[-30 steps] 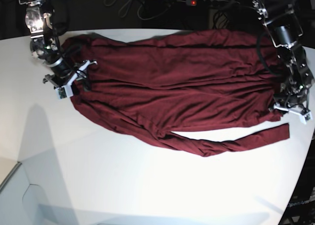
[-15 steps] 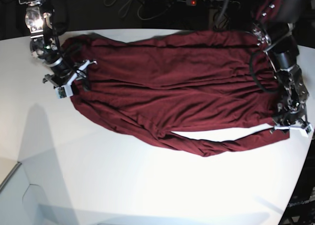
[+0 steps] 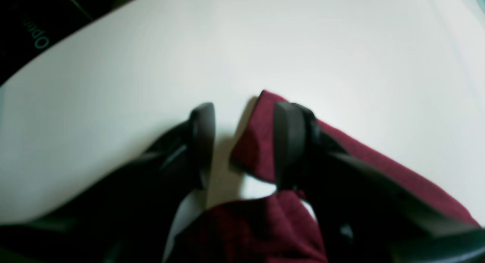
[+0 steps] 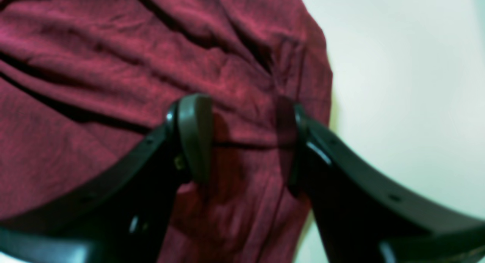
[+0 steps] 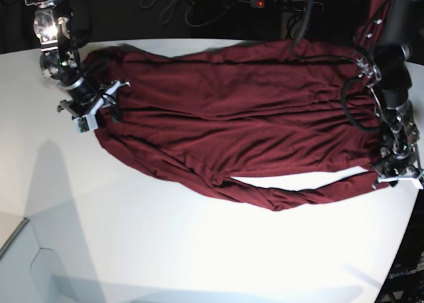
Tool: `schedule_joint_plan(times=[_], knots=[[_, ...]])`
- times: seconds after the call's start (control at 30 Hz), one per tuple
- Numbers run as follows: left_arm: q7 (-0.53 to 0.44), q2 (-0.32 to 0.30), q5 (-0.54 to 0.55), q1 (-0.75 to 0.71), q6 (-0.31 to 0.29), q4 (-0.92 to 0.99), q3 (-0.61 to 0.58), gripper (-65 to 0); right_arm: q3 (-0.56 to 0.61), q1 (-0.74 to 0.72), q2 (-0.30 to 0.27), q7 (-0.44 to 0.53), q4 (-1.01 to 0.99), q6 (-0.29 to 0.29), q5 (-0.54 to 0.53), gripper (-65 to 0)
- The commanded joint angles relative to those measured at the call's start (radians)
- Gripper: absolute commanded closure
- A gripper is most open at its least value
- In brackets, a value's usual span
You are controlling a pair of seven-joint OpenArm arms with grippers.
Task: Layout the t-shirt on the table in an organized manner, then fold the t-shirt properly
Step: 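Pull the grasped sleeve with the left gripper away from the shirt body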
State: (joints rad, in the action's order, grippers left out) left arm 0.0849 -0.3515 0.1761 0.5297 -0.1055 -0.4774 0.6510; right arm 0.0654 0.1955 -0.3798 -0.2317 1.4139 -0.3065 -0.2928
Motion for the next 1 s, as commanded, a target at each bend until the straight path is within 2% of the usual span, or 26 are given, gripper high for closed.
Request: schedule_joint_plan(times=[0.0,0.1,0.27,0.4,0.47,0.57,0.77,0.97], knots=[[-0.023,-0.014,0.000,0.027,-0.006,-0.007,0.000,-25.1,-0.003,0.002,-0.009,-0.019,0.005,0.002,0.004,-28.1],[-0.035,-0.014,0.000,0.027,-0.006,0.042,0.000,-25.1,-0.003,0.005,-0.009,-0.019,0.005,0.002,0.004,-28.1],[-0.122,-0.014,0.000,0.027,-0.006,0.133,0.000,-25.0,-0.005,0.008,-0.011,-0.019,0.005,0.002,0.004,-28.1],[-0.138,-0.014,0.000,0.027,-0.006,0.147,0.000,-22.9,-0.006,0.008,-0.012,-0.019,0.005,0.002,0.004,-28.1],[-0.138,-0.014,0.000,0.027,-0.009,0.142,0.000,-15.7,-0.006,0.008,-0.012,-0.019,0.005,0.002,0.004,-28.1],[-0.138,-0.017,0.001,0.031,-0.007,0.141,0.000,0.0,-0.006,0.008,-0.011,-0.019,0.005,0.002,0.004,-28.1],[-0.139,-0.019,0.007,0.068,-0.012,0.136,0.000,0.0,-0.006,0.009,-0.009,-0.019,0.005,0.002,0.004,-28.1],[-0.136,0.009,0.004,0.063,-0.012,-0.105,0.000,-0.1,-0.006,0.009,-0.009,-0.019,0.005,0.002,0.004,-28.1]])
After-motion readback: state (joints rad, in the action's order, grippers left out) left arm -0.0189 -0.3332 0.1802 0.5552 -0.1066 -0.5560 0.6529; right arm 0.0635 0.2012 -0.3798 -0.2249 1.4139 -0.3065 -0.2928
